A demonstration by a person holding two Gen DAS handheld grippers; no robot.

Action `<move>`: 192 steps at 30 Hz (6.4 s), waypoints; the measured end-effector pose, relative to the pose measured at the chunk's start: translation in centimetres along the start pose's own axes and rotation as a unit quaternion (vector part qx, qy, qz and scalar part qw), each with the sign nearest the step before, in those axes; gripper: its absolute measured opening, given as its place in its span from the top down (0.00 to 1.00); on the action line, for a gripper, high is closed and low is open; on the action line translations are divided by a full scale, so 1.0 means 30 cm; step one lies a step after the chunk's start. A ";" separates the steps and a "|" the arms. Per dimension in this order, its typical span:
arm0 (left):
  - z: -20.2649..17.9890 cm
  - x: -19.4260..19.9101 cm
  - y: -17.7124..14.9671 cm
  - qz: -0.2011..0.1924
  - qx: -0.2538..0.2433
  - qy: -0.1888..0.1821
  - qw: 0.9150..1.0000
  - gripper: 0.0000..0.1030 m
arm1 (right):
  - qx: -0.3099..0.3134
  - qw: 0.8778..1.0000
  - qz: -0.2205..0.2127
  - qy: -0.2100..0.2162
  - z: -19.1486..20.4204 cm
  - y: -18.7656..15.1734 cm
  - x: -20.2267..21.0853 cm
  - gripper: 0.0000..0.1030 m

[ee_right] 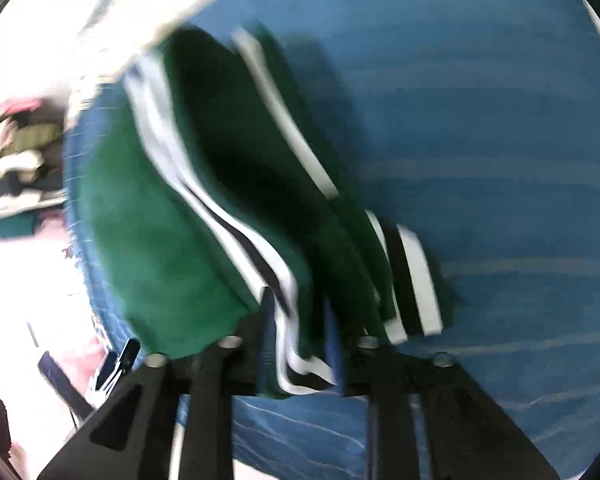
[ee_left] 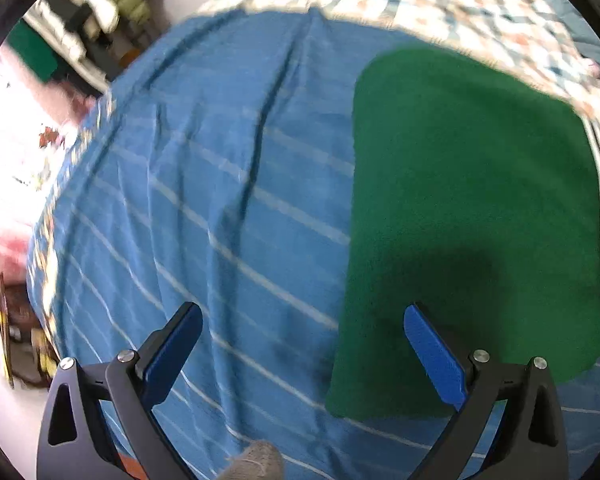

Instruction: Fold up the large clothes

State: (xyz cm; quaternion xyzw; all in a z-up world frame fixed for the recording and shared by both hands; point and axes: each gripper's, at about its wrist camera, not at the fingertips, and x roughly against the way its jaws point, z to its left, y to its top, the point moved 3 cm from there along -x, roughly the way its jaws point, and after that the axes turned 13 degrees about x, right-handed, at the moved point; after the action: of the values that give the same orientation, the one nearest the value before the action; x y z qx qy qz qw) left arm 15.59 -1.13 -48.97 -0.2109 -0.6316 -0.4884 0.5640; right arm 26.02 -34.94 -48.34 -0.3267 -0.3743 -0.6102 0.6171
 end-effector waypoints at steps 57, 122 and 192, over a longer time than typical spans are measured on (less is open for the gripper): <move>-0.121 0.008 0.100 -0.035 -0.030 -0.005 0.999 0.00 | 0.046 0.997 0.013 -0.061 0.157 0.108 -0.114 0.32; 0.182 -0.076 -0.024 0.084 0.071 -0.009 0.994 0.00 | -0.003 0.987 0.018 0.161 0.262 0.337 -0.808 0.38; -0.779 -0.518 1.292 0.052 -0.118 -0.268 0.955 0.33 | -0.013 0.989 -0.070 -0.132 1.297 1.640 -1.348 0.14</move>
State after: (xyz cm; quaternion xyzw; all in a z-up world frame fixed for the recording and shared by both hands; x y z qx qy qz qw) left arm 63.40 0.13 -51.20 -0.4313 -0.6856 -0.4552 0.3697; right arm 73.66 21.13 -60.79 -0.3852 -0.4661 -0.6088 0.5135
